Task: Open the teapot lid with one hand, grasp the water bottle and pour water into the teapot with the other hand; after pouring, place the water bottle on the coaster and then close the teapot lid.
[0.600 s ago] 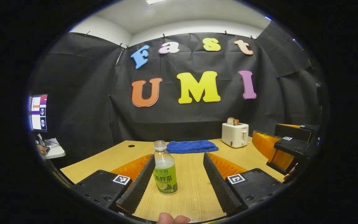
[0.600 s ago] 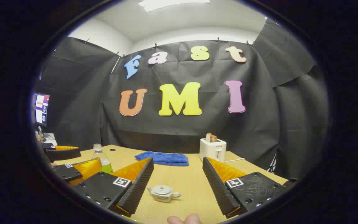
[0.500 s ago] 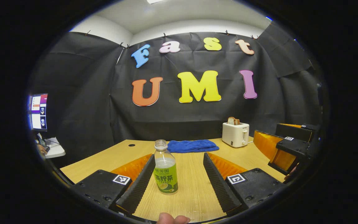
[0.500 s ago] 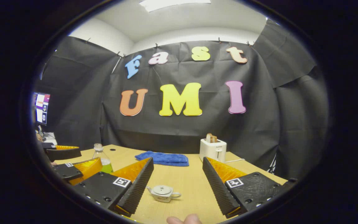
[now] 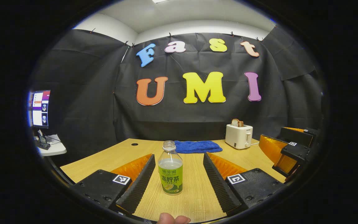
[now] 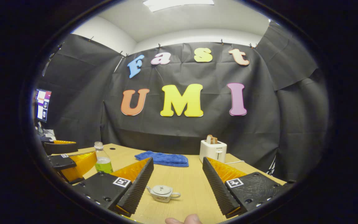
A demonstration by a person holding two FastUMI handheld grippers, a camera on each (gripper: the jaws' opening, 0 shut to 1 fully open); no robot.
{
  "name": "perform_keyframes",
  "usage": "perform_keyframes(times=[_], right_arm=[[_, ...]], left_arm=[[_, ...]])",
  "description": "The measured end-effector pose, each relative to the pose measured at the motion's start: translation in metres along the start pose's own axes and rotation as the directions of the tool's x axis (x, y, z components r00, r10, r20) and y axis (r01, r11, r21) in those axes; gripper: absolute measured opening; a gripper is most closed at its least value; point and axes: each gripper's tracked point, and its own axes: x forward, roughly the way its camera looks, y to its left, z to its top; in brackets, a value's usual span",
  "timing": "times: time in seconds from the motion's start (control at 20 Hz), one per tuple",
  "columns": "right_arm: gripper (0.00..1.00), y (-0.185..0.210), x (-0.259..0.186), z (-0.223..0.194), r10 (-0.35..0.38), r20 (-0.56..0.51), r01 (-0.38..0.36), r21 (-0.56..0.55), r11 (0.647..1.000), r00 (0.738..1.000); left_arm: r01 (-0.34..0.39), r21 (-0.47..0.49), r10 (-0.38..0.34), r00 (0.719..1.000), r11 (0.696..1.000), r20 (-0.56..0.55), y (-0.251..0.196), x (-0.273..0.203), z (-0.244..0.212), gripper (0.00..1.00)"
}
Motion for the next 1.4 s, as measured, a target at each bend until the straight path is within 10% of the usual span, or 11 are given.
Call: perform_keyframes(times=[1.4], right_arm=[[0.93, 0.039, 0.089, -0.131, 0.013, -0.269, -0.01, 0.015, 1.0, 0.963]], left_arm=[[-0.071, -0.022, 0.071, 0.997, 0.997, -0.015, 0.047, 0.007, -0.001, 0.97]])
